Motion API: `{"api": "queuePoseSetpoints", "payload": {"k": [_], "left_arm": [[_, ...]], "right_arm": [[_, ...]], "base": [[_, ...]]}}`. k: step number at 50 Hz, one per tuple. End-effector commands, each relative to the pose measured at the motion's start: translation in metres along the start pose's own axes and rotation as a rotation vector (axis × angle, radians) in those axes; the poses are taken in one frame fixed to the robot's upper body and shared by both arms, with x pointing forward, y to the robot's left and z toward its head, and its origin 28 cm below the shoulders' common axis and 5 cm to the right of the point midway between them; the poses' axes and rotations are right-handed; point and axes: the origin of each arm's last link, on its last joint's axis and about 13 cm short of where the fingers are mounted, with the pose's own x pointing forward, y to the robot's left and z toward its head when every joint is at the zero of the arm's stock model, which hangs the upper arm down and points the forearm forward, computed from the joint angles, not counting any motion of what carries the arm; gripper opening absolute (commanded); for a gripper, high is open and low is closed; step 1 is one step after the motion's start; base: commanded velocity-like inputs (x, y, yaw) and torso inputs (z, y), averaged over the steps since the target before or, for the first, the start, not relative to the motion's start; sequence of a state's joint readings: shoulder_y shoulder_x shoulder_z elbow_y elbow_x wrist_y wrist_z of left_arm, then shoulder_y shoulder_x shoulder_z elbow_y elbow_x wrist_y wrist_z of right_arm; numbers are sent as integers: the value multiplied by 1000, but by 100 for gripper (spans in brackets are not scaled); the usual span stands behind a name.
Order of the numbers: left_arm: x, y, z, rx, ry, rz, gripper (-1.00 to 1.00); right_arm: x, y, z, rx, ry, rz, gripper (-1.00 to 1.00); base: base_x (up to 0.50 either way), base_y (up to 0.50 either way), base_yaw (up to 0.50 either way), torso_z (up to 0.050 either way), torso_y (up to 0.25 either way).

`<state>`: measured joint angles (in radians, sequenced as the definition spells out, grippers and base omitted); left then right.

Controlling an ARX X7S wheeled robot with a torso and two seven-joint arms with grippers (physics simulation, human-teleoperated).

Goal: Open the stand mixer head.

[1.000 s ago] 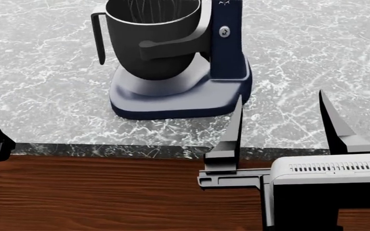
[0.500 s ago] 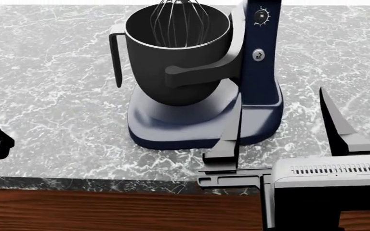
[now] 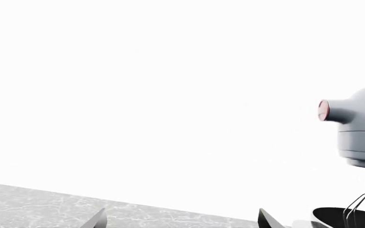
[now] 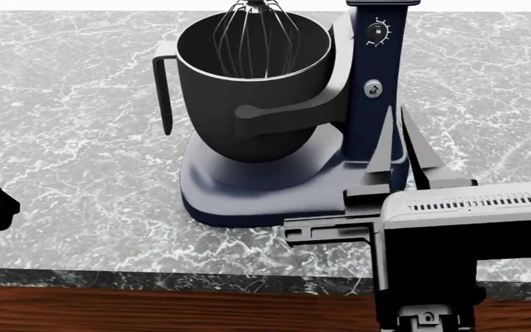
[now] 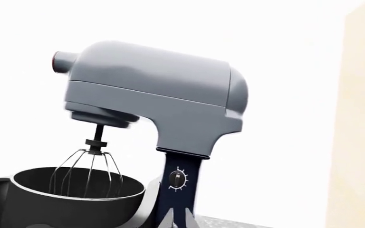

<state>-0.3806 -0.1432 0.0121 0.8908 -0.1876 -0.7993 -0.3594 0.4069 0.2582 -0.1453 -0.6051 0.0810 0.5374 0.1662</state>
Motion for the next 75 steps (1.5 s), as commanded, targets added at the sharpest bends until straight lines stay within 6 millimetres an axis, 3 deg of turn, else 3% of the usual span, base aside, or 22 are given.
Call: {"api": "queuePoseSetpoints", "payload": {"k": [1, 8, 15, 30, 44, 56, 68, 75], "left_arm": [[1, 1, 0, -25, -26, -21, 100], [2, 2, 2, -30, -29, -16, 100], [4, 2, 3, -34, -34, -10, 100], [2, 11, 9, -38, -44, -2, 100], [3, 10, 8, -37, -47, 5, 100], [3, 13, 11, -40, -56, 6, 100], [8, 14, 6, -39, -54, 9, 100], [21, 10, -3, -41, -56, 11, 100]], "right_arm": [[29, -3, 1, -39, 13, 28, -100], [46, 4, -15, -34, 45, 31, -100], [47, 9, -15, -37, 58, 15, -100], [64, 10, -40, -64, 119, 5, -100], [74, 11, -47, -84, 129, 0, -100], [78, 16, -65, -90, 166, -2, -100], [88, 15, -72, -106, 180, -20, -100], [93, 15, -76, -114, 185, -26, -100]], "base": [[0, 0, 0, 0, 0], [0, 0, 0, 0, 0], [0, 0, 0, 0, 0], [0, 0, 0, 0, 0], [0, 0, 0, 0, 0], [0, 0, 0, 0, 0], [0, 0, 0, 0, 0], [0, 0, 0, 0, 0]]}}
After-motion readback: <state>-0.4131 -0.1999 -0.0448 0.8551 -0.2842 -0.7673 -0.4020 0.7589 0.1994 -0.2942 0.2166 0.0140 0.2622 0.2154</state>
